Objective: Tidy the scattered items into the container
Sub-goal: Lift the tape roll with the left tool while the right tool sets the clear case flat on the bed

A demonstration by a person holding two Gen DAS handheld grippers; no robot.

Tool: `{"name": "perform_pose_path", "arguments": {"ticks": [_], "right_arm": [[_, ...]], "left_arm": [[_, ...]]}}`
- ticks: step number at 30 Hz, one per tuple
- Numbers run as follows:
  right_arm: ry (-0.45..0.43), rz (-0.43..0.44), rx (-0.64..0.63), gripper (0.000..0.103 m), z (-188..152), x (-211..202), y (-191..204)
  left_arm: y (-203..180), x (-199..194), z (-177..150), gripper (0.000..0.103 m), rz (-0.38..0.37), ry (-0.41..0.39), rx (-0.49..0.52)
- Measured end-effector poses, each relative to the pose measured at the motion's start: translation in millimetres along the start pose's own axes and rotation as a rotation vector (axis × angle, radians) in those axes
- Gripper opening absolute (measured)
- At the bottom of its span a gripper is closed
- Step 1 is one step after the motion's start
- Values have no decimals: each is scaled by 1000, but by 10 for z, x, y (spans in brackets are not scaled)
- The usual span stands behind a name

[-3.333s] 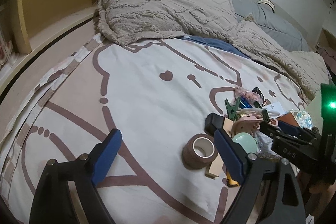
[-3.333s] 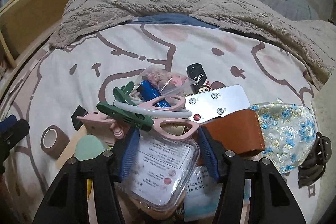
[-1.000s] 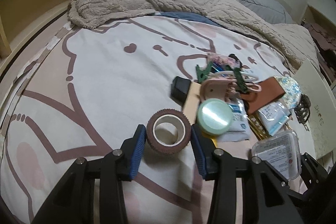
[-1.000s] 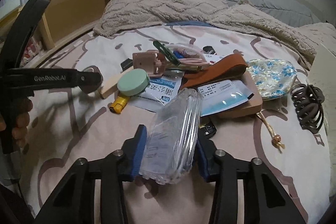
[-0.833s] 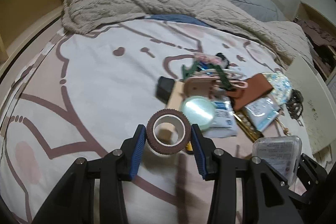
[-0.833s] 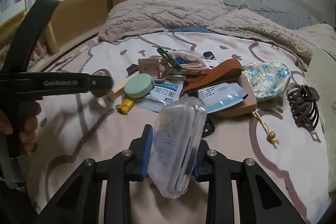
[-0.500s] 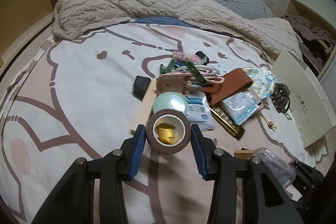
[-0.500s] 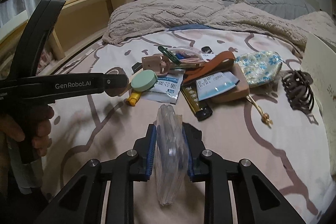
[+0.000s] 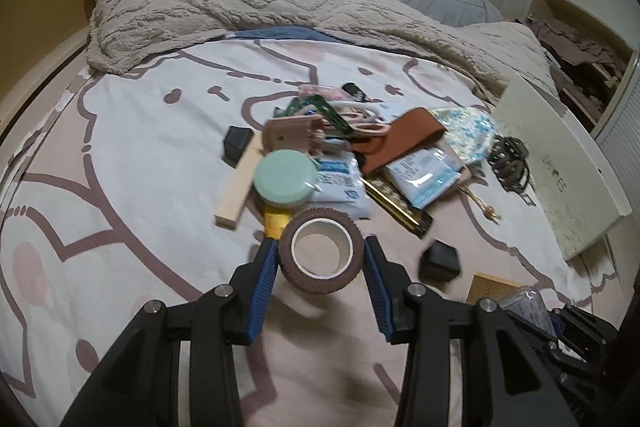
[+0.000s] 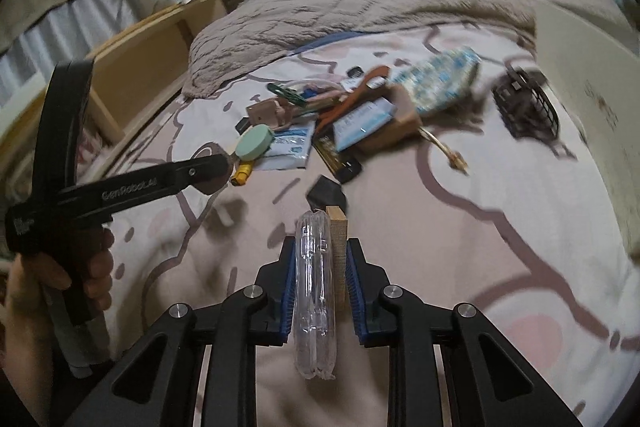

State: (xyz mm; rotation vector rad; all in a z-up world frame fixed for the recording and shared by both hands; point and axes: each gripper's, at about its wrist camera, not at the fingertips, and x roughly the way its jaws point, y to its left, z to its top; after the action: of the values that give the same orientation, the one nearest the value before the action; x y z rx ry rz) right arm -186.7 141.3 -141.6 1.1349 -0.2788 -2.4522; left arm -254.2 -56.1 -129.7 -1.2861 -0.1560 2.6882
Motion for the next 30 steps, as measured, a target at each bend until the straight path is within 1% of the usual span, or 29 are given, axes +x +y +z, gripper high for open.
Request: {"name": "perform_pose_path", "arguments": {"ticks": [5,10,13,16,18,22,25,27,28,30], "right_arm": [[4,-10,32,24,-72,-132,-93],[19,15,72,24,-157,-232,-220],[26,7,78,24,-201,-282,-280],[28,-3,96,26,-229,-331,-348],[32,-21,101,32,-249,-357,-390],[48,-48,134,39,-333,-395,-518],[58,-70,151,49,-406,-431,-580],[56,-102,144,62,-456,-469,-589],[53,-107,137,65,-476,-490,-586],[50,-115,125,77,-507,-533,-565]], "left_arm": [[-155,-50,-105,43,-30,8,24],[-299,-70,-226,43,-55,27,45],[-392,-67,-303,43,-68,43,63],[-474,-85,-355,43,-79,48,76],[-500,-102,-377,43,-87,47,76],[-514,-121,-420,43,-98,53,67],[-516,-121,-459,43,-96,62,61],[-522,-117,-478,43,-95,69,60],[-530,-116,-489,43,-93,71,63],[-552,-116,-513,43,-88,74,71]]}}
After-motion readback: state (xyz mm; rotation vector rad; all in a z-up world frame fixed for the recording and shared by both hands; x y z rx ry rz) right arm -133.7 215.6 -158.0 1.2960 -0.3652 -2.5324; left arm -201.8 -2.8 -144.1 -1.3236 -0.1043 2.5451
